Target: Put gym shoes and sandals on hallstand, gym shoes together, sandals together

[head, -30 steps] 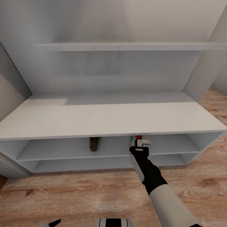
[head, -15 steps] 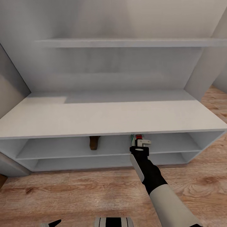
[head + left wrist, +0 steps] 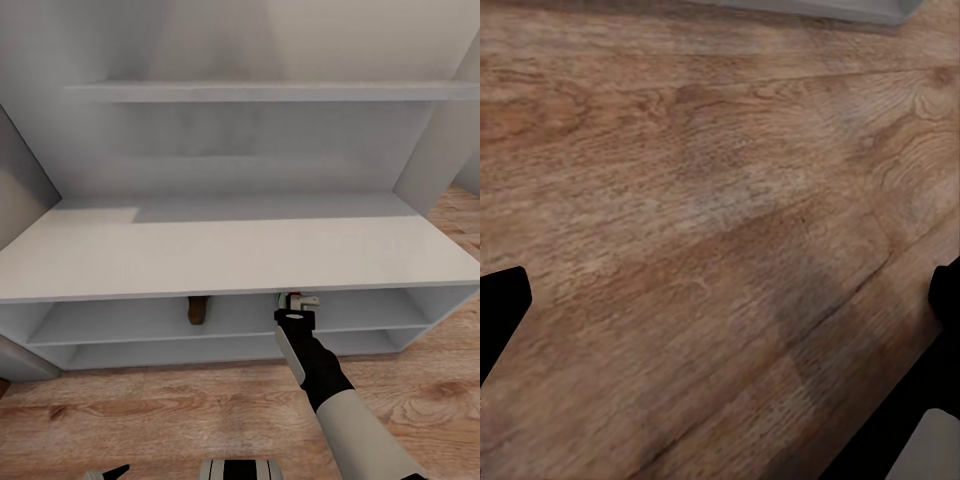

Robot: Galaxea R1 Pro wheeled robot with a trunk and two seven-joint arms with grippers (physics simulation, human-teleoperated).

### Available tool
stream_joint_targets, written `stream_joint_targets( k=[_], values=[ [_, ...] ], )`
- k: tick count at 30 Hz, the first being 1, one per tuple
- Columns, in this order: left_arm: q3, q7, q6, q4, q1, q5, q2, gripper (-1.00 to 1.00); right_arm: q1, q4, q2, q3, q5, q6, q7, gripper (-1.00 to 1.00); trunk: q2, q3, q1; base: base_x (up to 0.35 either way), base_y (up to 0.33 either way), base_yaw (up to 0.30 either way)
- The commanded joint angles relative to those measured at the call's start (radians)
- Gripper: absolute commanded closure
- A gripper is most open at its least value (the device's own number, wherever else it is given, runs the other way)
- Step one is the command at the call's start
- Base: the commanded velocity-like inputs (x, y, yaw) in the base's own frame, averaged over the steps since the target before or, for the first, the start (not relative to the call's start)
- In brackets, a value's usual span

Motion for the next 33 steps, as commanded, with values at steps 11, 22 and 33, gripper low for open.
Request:
stream_joint_targets(
  k=[11, 22, 33],
  values=[
    [0.005, -0.005, -0.004, 0.001, -0.001, -0.003, -0.001, -1.0, -0.001, -0.002, 0.0, 0.002, -0.008, 0.002, -0.008, 1.0, 0.0, -0.001, 0.0, 0.096, 0.0, 0.0],
    [0.005, -0.005, -0.004, 0.001, -0.001, -0.003, -0.001, -1.0, -0.001, -0.002, 0.0, 0.002, -0.008, 0.002, -0.008, 1.0, 0.0, -0.001, 0.0, 0.026, 0.0, 0.0],
    [0.006, -0.005, -0.004, 0.001, -0.001, -0.003, 0.0, -1.0, -0.001, -0.004, 0.0, 0.001, -0.008, 0.002, -0.008, 1.0, 0.0, -0.001, 0.0, 0.003, 0.0, 0.0]
  ],
)
